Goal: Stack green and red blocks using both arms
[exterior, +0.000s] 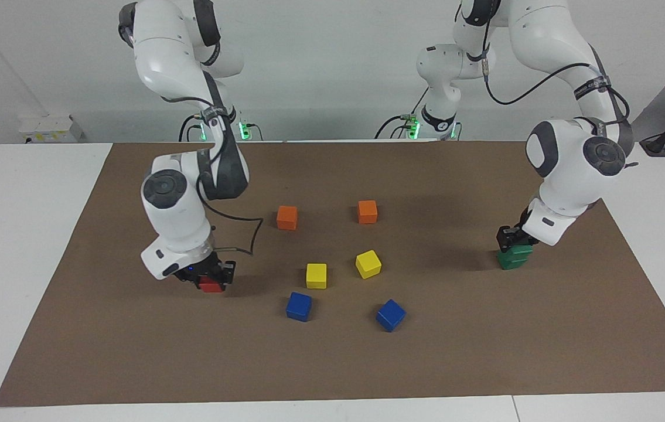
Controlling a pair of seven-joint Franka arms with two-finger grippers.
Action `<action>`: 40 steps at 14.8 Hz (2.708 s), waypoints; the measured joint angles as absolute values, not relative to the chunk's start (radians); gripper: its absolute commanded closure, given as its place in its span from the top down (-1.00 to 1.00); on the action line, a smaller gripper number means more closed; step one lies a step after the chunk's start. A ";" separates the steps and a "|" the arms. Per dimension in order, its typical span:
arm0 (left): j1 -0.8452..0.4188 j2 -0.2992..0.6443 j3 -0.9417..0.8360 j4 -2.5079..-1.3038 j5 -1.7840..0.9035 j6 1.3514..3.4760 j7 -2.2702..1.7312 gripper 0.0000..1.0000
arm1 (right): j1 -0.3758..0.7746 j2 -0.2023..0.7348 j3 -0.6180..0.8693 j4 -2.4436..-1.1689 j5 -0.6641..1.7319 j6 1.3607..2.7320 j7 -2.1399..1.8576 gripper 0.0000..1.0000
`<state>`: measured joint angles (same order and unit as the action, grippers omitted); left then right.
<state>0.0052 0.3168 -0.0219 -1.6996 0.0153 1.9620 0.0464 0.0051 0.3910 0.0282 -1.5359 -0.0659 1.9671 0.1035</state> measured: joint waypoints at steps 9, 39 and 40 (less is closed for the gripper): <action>0.047 0.324 -0.023 -1.772 0.013 2.038 0.085 -1.00 | -0.059 0.298 0.028 -1.776 -0.066 2.116 0.034 -1.00; 0.058 0.263 -0.029 -1.824 -0.017 2.060 0.000 1.00 | -0.115 0.218 0.028 -1.994 -0.066 2.284 -0.071 -1.00; 0.058 0.242 -0.030 -1.822 -0.017 2.036 0.000 1.00 | -0.115 0.218 0.028 -1.994 -0.066 2.284 -0.071 -1.00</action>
<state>0.0576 0.2419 -0.0296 -1.8219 -0.0169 2.0357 -0.0003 -0.1146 0.2184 0.0284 -1.9942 -0.0659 2.2841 -0.0709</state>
